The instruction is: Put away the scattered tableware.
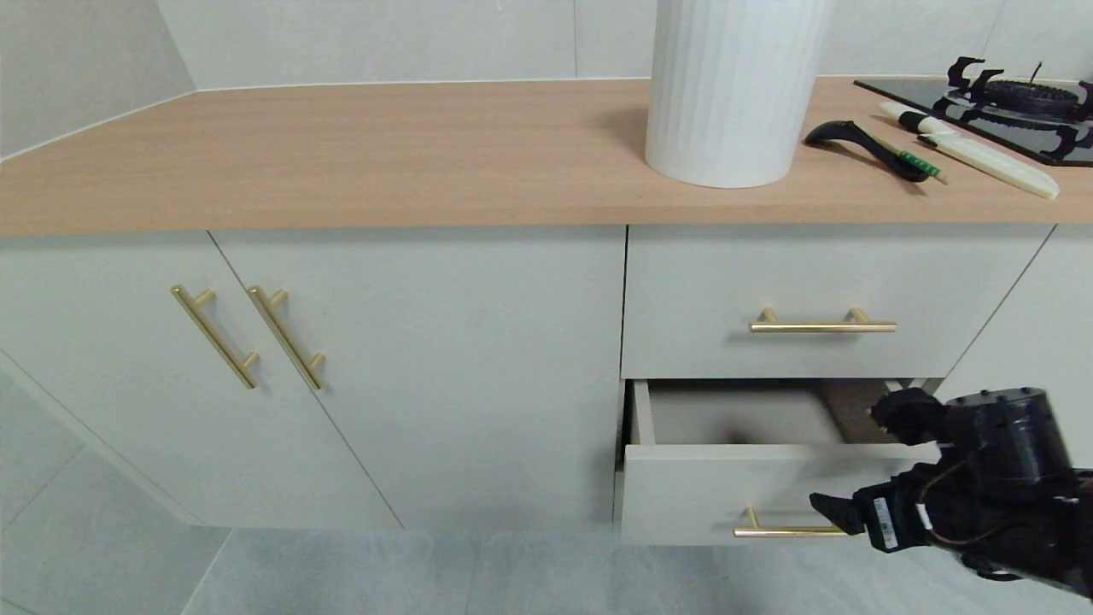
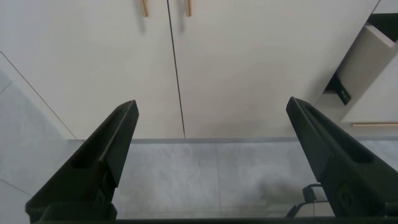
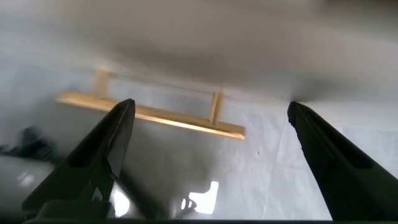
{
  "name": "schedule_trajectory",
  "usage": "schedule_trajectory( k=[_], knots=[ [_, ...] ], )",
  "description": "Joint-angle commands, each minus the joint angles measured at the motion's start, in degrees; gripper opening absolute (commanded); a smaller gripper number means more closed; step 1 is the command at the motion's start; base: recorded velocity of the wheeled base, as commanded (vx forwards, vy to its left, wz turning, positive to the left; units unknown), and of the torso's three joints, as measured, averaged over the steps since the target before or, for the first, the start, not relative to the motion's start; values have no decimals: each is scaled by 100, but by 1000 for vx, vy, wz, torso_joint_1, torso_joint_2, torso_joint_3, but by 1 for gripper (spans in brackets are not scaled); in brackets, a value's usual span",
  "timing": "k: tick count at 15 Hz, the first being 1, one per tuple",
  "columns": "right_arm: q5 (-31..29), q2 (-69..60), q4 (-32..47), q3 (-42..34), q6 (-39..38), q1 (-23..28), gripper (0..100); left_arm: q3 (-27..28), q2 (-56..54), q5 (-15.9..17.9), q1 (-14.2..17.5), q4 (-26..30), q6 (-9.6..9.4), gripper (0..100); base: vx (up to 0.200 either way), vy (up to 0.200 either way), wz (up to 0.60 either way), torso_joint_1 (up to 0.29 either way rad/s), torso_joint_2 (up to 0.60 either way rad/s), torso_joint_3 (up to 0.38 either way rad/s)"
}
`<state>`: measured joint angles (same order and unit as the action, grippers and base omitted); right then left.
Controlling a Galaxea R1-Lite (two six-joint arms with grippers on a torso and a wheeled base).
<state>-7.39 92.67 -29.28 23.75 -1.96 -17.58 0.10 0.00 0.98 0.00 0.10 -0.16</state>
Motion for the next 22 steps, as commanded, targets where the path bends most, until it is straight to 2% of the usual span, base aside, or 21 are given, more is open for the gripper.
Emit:
schedule_trajectory(
  k=[1, 7, 11, 13, 17, 19, 22],
  knots=[
    [211, -2157, 1610, 956, -182, 0, 100, -1, 0, -1, 0, -1, -2, 100, 0, 0, 0, 0, 0, 0],
    [194, -1911, 1399, 974, -437, -149, 100, -1, 0, -1, 0, -1, -2, 100, 0, 0, 0, 0, 0, 0],
    [-140, -566, 309, 728, -938, -492, 100, -1, 9, -1, 0, -1, -2, 100, 0, 0, 0, 0, 0, 0],
    [-544, -118, -341, 508, -999, -642, 100, -1, 0, -1, 0, -1, -2, 100, 0, 0, 0, 0, 0, 0],
    [-668, 207, -746, 411, -1008, -809, 100, -1, 9, -1, 0, -1, -2, 100, 0, 0, 0, 0, 0, 0],
    [-914, 409, -913, 403, -1017, -826, 100, -1, 9, -1, 0, -1, -2, 100, 0, 0, 0, 0, 0, 0],
    [-1054, 673, -1519, 394, -1034, -844, 100, -1, 9, -1, 0, -1, -2, 100, 0, 0, 0, 0, 0, 0]
  ],
)
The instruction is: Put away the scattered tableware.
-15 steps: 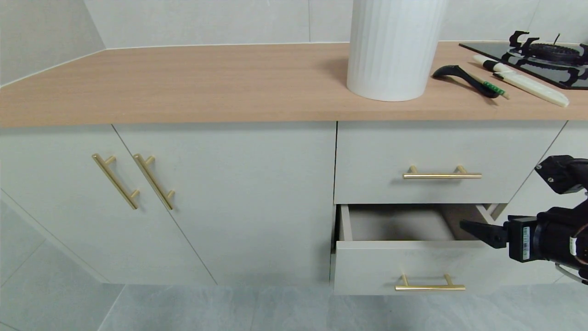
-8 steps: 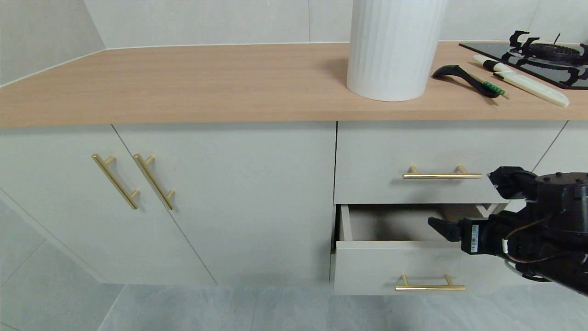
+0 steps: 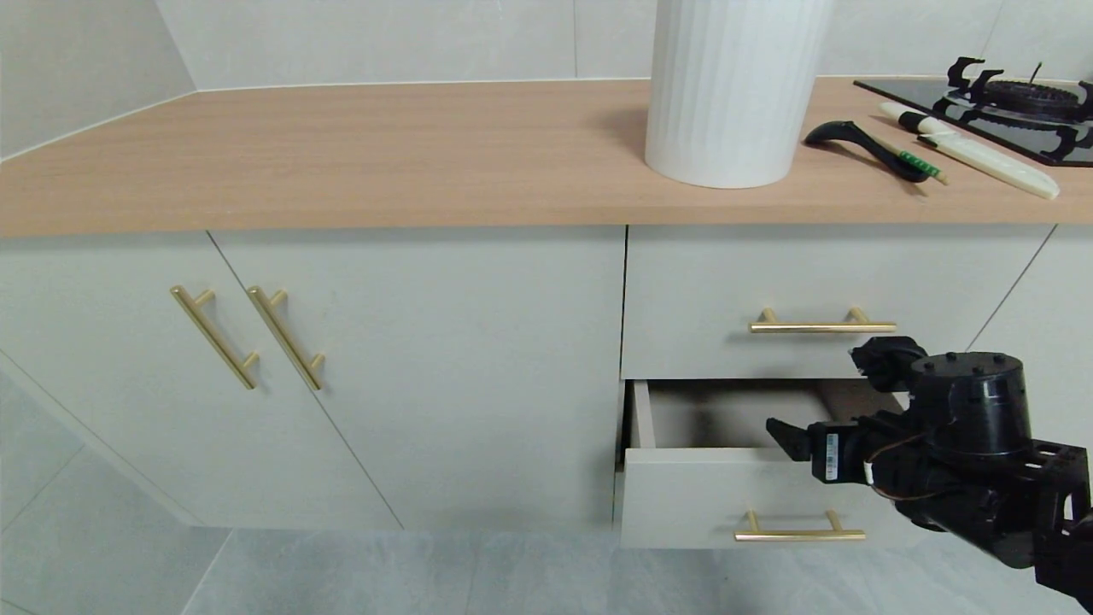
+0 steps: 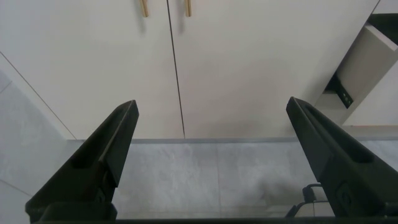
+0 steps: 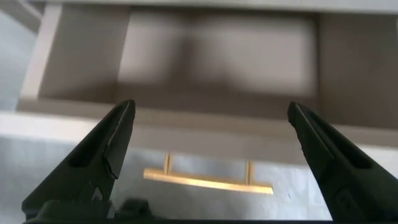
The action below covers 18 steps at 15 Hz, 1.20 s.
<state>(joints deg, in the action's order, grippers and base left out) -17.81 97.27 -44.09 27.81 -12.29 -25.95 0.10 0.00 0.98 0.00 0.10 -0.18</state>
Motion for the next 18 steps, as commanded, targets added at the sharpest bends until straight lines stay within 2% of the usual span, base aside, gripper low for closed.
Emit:
schedule_trajectory(
  k=[1, 5, 10, 13, 16, 18],
  knots=[
    [-91, 345, -240, -47, -2, -6, 100, -1, 9, -1, 0, -1, 1, 100, 0, 0, 0, 0, 0, 0],
    [-232, 688, -592, -214, 25, -15, 100, -1, 9, -1, 0, -1, 1, 100, 0, 0, 0, 0, 0, 0],
    [-153, 231, -328, -311, 60, -15, 100, -1, 0, -1, 0, -1, 1, 100, 0, 0, 0, 0, 0, 0],
    [58, -305, 577, -170, 60, -15, 100, -1, 9, -1, 0, -1, 1, 100, 0, 0, 0, 0, 0, 0],
    [384, -947, 2212, 234, 51, -6, 100, -1, 9, -1, 0, -1, 1, 100, 0, 0, 0, 0, 0, 0],
    [568, -1184, 2924, 392, 51, -6, 100, -1, 0, -1, 0, -1, 1, 100, 0, 0, 0, 0, 0, 0]
  ],
)
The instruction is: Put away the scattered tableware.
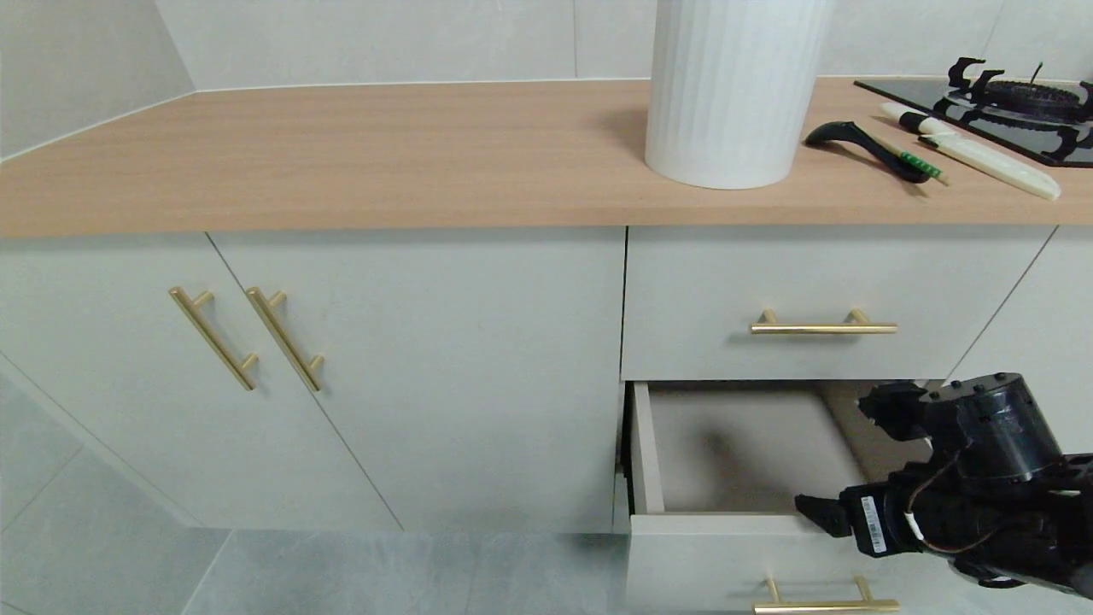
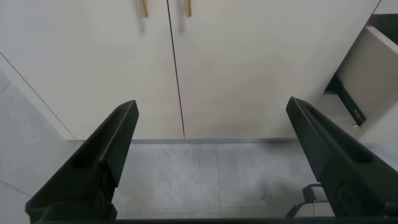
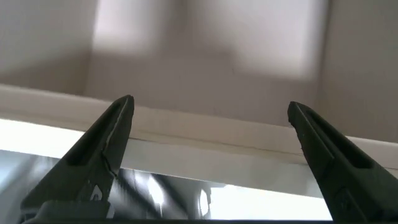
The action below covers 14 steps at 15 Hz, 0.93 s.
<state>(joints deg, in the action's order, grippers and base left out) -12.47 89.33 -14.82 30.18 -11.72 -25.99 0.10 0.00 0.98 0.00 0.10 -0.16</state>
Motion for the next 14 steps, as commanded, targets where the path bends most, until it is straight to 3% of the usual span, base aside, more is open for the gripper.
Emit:
schedule_trajectory(
  k=[1, 7, 14],
  knots=[
    [87, -417, 252, 198, 3, -3, 100, -1, 9, -1, 0, -1, -2, 100, 0, 0, 0, 0, 0, 0],
    [96, -382, 850, 181, 240, -152, 100, -1, 9, -1, 0, -1, -2, 100, 0, 0, 0, 0, 0, 0],
    [96, -434, 2265, 207, 697, -495, 100, -1, 0, -1, 0, -1, -2, 100, 0, 0, 0, 0, 0, 0]
  ],
)
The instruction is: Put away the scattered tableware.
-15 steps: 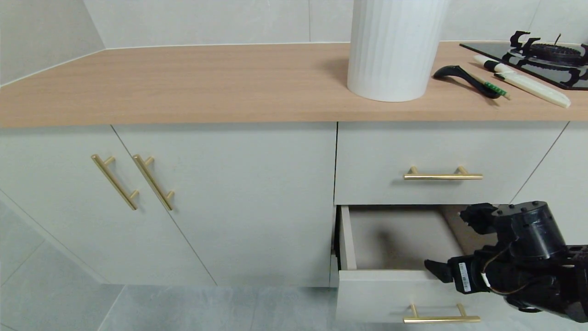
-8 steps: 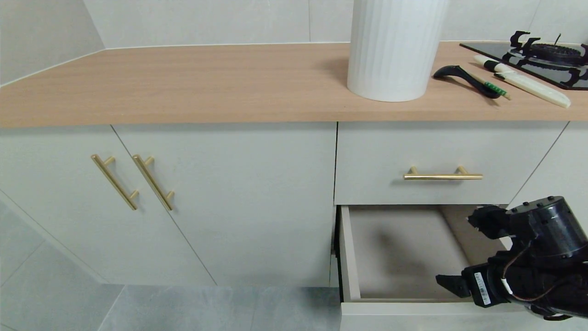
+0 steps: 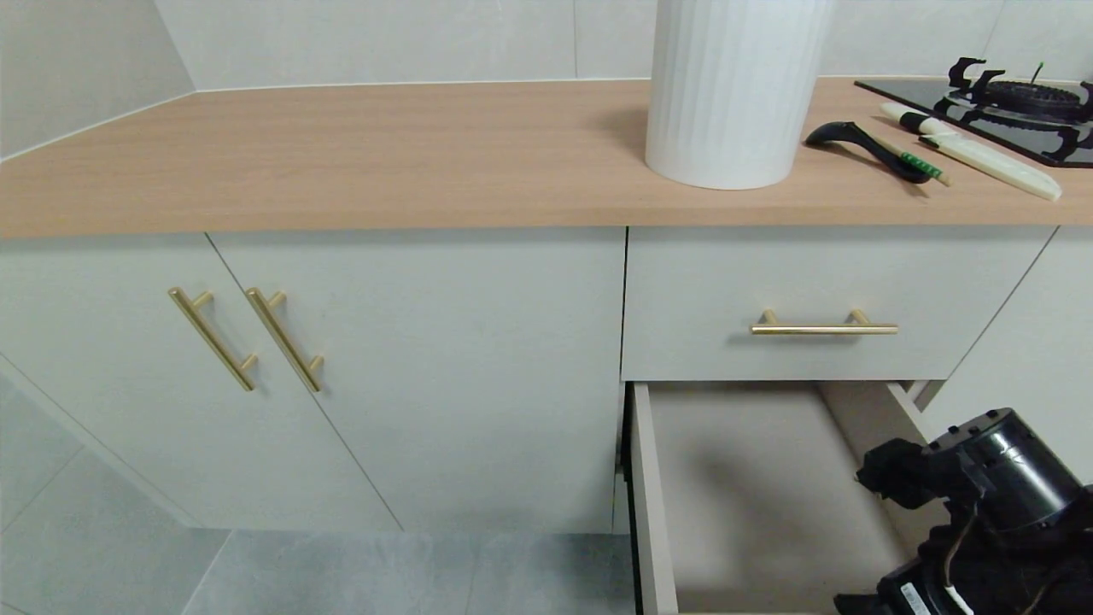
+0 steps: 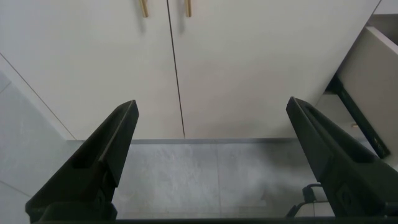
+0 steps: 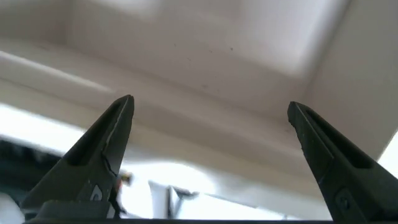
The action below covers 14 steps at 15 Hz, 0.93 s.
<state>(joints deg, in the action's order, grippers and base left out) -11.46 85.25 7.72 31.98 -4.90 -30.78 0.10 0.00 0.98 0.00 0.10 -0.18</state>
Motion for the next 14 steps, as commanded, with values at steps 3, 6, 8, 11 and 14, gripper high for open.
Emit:
schedule_trajectory(
  k=[3, 6, 8, 11, 14],
  knots=[
    [3, -202, 459, 46, 174, -86, 100, -1, 0, -1, 0, -1, 1, 100, 0, 0, 0, 0, 0, 0],
    [82, -430, 1030, 46, 455, -218, 100, -1, 9, -1, 0, -1, 1, 100, 0, 0, 0, 0, 0, 0],
    [276, -544, 1399, 90, 622, -262, 100, -1, 0, -1, 0, -1, 1, 100, 0, 0, 0, 0, 0, 0],
    [293, -571, 1672, 125, 736, -262, 100, -1, 9, -1, 0, -1, 1, 100, 0, 0, 0, 0, 0, 0],
    [258, -580, 1531, 300, 613, -244, 100, -1, 0, -1, 0, -1, 1, 100, 0, 0, 0, 0, 0, 0]
  ],
)
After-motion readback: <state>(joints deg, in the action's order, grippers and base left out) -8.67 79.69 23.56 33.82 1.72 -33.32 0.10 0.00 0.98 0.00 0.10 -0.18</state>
